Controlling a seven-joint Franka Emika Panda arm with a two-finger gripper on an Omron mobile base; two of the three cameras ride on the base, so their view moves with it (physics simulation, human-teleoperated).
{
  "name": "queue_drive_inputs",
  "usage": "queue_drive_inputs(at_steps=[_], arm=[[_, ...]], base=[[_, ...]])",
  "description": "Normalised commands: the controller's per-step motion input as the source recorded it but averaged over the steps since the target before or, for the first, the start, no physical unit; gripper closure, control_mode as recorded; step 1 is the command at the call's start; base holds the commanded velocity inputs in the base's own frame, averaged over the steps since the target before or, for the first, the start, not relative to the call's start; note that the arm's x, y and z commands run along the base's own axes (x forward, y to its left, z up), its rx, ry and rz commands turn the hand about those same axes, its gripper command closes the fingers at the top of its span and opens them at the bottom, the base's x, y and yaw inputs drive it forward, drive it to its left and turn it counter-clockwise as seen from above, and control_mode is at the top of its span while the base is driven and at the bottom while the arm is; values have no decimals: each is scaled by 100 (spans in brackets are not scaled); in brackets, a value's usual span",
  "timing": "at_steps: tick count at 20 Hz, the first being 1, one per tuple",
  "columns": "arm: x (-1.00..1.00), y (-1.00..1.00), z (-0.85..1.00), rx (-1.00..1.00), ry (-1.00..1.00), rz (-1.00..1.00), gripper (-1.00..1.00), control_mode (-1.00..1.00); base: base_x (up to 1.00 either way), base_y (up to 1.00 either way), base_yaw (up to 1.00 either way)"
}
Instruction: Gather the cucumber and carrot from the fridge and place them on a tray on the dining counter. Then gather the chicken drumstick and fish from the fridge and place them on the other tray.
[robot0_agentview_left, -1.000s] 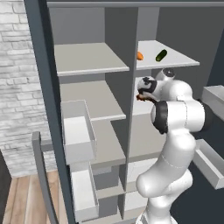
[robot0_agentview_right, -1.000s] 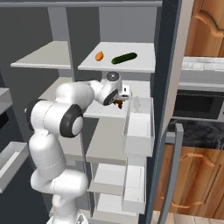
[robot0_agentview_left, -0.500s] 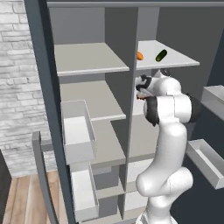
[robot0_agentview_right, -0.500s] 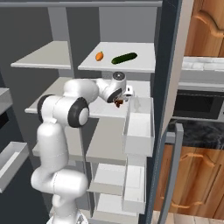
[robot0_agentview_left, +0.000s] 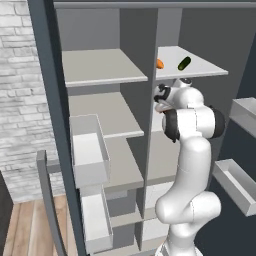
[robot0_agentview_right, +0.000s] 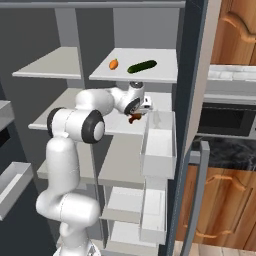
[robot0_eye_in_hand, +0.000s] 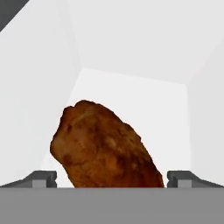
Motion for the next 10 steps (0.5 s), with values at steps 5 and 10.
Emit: queue_drive_inputs(at_steps=[5, 10], arm=[[0, 31, -33, -6, 2, 4, -100, -100], [0, 12, -36, -2, 0, 4, 100, -100]], base=[[0, 0, 0], [0, 0, 0]])
